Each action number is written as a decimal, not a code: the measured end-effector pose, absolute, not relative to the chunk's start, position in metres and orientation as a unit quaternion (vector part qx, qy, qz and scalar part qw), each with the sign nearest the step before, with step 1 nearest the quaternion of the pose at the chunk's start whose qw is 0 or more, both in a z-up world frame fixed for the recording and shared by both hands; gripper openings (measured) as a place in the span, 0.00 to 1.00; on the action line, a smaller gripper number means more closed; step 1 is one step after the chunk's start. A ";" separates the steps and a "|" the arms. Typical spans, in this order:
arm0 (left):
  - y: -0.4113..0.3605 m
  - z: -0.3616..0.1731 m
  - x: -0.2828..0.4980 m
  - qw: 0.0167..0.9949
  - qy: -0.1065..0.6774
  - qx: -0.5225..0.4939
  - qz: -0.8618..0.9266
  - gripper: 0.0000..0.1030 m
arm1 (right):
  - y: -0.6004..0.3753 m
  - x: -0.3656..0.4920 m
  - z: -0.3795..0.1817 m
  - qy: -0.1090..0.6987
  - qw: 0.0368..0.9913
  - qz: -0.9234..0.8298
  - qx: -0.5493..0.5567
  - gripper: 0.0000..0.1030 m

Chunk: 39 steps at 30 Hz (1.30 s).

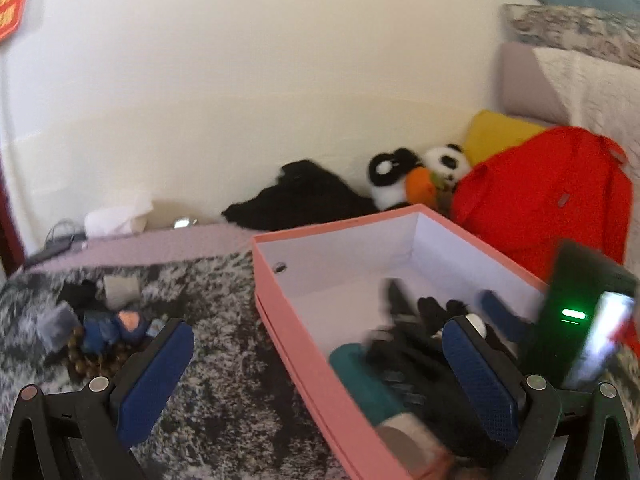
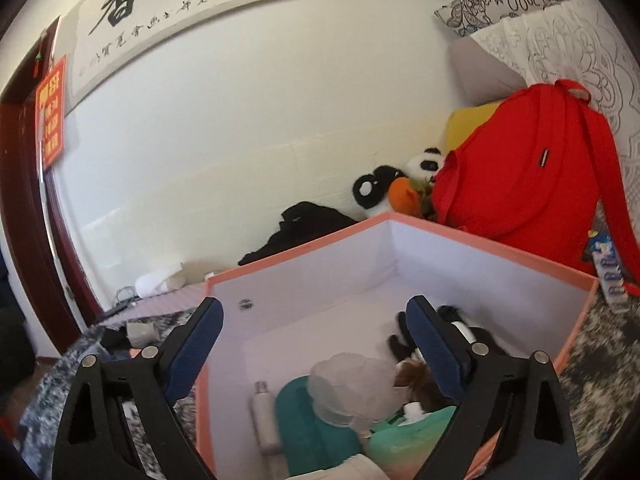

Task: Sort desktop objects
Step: 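Move both tools back over the remaining objects on the blanket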

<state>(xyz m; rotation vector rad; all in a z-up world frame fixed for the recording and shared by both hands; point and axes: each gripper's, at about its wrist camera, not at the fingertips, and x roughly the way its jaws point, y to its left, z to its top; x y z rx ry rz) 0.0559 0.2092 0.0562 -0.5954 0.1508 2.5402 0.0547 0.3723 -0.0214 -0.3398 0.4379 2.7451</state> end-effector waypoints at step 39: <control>0.043 0.040 -0.013 0.114 0.013 -0.255 0.960 0.99 | 0.225 -0.014 -0.011 0.186 0.108 0.968 -0.126 1.00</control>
